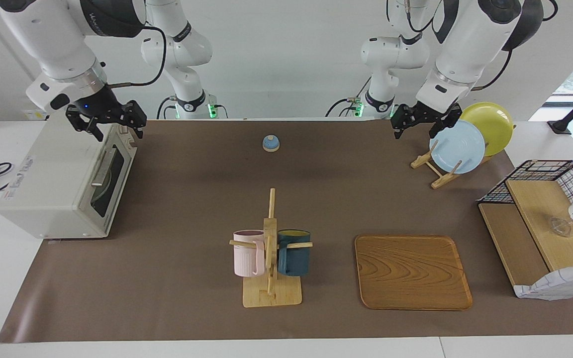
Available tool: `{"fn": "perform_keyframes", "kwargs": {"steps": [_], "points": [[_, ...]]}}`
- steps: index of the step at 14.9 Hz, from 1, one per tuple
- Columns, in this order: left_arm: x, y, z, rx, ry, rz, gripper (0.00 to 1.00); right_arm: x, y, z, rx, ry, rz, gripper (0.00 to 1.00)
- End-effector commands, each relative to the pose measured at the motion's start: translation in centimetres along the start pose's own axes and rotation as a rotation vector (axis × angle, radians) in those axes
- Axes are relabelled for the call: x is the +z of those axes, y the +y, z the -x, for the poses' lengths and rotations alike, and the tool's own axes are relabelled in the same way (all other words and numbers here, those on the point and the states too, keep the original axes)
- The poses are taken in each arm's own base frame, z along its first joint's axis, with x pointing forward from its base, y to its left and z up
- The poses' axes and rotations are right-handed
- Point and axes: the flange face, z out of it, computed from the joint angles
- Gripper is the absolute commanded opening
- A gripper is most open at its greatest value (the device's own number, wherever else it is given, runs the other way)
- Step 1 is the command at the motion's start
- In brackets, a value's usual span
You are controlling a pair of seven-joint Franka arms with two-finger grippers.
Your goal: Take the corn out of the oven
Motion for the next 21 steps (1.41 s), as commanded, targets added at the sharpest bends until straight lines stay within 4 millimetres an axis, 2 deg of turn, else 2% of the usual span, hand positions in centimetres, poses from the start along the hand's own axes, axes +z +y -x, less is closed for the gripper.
{"fn": "perform_keyframes", "kwargs": {"steps": [1, 4, 6, 8, 9, 10, 11, 13, 15, 16, 19, 21], "points": [[-0.5, -0.2, 0.5, -0.005, 0.004, -0.019, 1.00, -0.3, 0.3, 0.1, 0.022, 0.014, 0.002, 1.00], [-0.4, -0.2, 0.5, -0.005, 0.003, -0.019, 1.00, -0.3, 0.4, 0.2, 0.025, 0.013, 0.000, 1.00], [-0.4, -0.2, 0.5, -0.005, 0.003, -0.019, 1.00, 0.2, 1.5, 0.7, 0.035, 0.005, -0.014, 1.00], [-0.4, -0.2, 0.5, -0.005, 0.003, -0.019, 1.00, 0.5, 1.2, 1.0, 0.035, -0.010, -0.021, 1.00], [-0.4, -0.2, 0.5, -0.005, 0.003, -0.019, 1.00, 0.9, 1.4, 0.9, 0.032, -0.008, -0.021, 0.87], [-0.4, -0.2, 0.5, -0.005, 0.003, -0.019, 1.00, 1.0, 1.4, 0.9, 0.031, 0.007, -0.020, 0.40], [-0.4, -0.2, 0.5, -0.005, 0.001, -0.020, 1.00, 2.1, 1.5, 1.2, 0.029, 0.018, -0.021, 0.00], [-0.4, -0.2, 0.5, -0.003, 0.003, -0.019, 1.00, 4.6, 1.4, 2.4, 0.017, 0.039, -0.007, 0.00], [-0.4, -0.2, 0.5, -0.005, 0.003, -0.019, 1.00, 5.9, 3.3, 2.9, 0.046, 0.038, 0.040, 0.00], [-0.4, -0.2, 0.5, -0.005, 0.001, -0.020, 1.00, 7.3, 4.6, 3.2, 0.076, 0.041, 0.064, 0.00], [-0.4, -0.2, 0.5, -0.003, 0.003, -0.019, 1.00, 9.8, 6.1, 3.8, 0.194, 0.042, 0.064, 0.00], [-0.4, -0.2, 0.5, -0.005, 0.000, -0.020, 1.00, 11.0, 6.4, 3.8, 0.210, 0.024, 0.091, 0.00]]}}
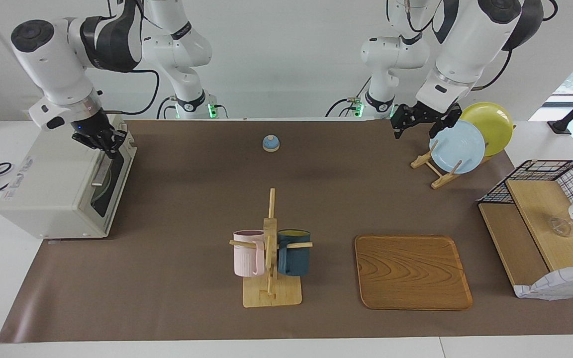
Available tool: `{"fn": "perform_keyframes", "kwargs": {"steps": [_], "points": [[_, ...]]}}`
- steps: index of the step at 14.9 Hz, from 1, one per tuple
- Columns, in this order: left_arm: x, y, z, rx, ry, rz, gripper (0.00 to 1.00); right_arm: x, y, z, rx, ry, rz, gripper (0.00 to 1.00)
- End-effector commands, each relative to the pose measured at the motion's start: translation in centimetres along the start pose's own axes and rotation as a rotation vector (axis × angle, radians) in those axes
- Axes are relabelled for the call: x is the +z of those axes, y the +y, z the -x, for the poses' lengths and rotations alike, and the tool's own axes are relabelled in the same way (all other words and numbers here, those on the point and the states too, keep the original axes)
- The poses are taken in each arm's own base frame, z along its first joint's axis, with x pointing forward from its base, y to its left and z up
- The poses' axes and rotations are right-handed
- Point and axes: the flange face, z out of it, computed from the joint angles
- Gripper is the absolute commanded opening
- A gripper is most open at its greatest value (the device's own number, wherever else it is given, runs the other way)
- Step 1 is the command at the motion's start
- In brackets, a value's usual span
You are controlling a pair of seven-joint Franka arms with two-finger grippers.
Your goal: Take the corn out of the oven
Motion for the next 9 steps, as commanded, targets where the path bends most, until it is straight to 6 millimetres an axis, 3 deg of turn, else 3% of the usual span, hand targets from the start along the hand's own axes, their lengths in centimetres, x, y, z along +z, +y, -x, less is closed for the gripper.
{"fn": "perform_keyframes", "kwargs": {"steps": [1, 4, 9], "points": [[-0.3, -0.2, 0.5, -0.005, -0.003, -0.021, 1.00, 1.6, 0.5, 0.8, 0.037, 0.008, 0.037, 0.00], [-0.4, -0.2, 0.5, -0.005, 0.001, -0.020, 1.00, 3.6, 1.4, 0.4, 0.044, 0.005, 0.046, 0.00], [-0.4, -0.2, 0.5, -0.005, 0.001, -0.020, 1.00, 4.6, 1.7, 0.5, 0.030, -0.014, 0.078, 0.00]]}}
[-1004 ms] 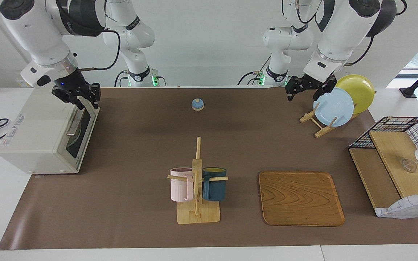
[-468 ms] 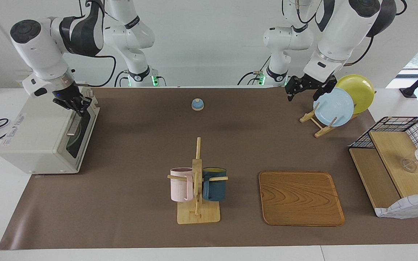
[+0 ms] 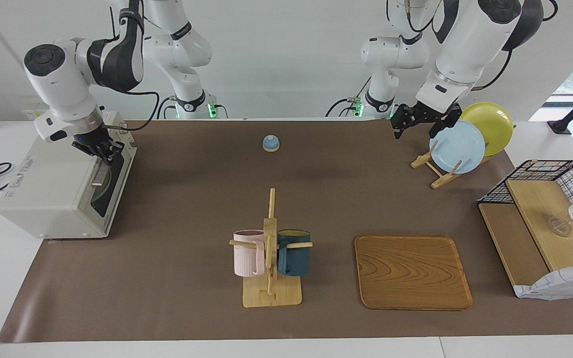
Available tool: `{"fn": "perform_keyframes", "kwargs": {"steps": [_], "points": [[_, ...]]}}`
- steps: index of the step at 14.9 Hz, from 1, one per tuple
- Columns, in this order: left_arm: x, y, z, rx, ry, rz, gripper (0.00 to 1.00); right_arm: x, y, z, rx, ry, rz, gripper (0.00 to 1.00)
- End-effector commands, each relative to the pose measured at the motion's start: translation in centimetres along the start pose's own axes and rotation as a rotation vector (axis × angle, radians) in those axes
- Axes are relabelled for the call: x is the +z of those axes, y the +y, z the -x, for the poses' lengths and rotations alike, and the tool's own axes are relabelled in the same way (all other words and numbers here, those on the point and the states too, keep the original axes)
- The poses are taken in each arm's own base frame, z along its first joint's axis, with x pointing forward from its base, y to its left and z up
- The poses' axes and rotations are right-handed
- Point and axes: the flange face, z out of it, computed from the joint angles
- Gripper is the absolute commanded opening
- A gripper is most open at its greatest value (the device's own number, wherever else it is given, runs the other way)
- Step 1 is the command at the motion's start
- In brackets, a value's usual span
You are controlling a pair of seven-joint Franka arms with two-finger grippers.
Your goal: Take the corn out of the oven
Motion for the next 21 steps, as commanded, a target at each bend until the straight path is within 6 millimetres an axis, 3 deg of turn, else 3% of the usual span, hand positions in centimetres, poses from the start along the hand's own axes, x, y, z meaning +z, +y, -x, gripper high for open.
{"fn": "perform_keyframes", "kwargs": {"steps": [1, 15, 21], "points": [[-0.4, -0.2, 0.5, -0.005, 0.001, -0.020, 1.00, 0.7, 0.7, 0.3, 0.009, 0.002, 0.016, 0.00], [-0.4, -0.2, 0.5, -0.005, 0.003, -0.019, 1.00, 1.3, 1.2, 0.3, -0.050, -0.011, 0.088, 0.00], [-0.4, 0.0, 0.5, -0.002, 0.003, -0.020, 1.00, 3.9, -2.4, -0.4, -0.066, -0.007, 0.009, 0.00]]}}
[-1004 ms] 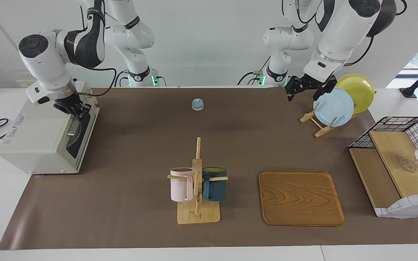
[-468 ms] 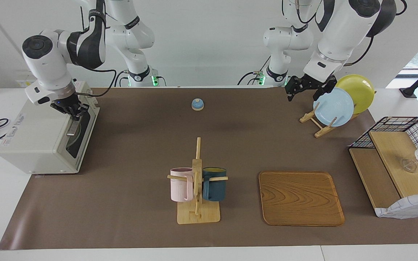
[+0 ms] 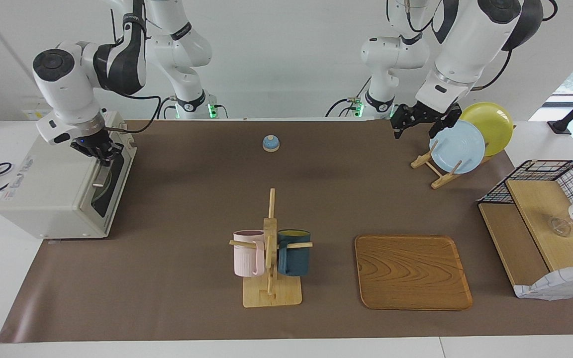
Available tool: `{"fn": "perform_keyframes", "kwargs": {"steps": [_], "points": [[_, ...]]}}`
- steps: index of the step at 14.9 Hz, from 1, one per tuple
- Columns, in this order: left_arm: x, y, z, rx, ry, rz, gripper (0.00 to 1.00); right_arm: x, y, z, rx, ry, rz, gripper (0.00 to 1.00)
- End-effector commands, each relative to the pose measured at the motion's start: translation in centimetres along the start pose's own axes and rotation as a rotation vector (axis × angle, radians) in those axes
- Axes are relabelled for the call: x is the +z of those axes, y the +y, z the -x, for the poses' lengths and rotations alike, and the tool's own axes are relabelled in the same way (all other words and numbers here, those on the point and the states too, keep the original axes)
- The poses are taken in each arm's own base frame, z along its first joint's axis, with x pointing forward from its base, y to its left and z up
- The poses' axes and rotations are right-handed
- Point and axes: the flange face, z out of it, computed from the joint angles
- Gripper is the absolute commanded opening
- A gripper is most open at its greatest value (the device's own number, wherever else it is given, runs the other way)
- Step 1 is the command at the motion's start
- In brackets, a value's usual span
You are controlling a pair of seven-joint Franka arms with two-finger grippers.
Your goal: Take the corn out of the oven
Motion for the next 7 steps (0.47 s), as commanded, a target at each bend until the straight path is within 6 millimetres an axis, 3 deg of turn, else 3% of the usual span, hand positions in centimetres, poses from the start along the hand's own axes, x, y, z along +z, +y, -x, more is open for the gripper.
{"fn": "perform_keyframes", "kwargs": {"steps": [1, 3, 7], "points": [[-0.4, -0.1, 0.5, -0.003, 0.001, -0.020, 1.00, 3.4, -3.3, -0.9, -0.036, -0.002, -0.056, 0.00], [-0.5, -0.1, 0.5, -0.003, 0.004, -0.019, 1.00, 3.9, -6.4, -1.5, -0.055, 0.013, -0.057, 0.00], [-0.4, -0.3, 0.4, -0.003, 0.003, -0.019, 1.00, 7.3, -9.4, -3.1, -0.094, 0.049, -0.060, 0.00]]}}
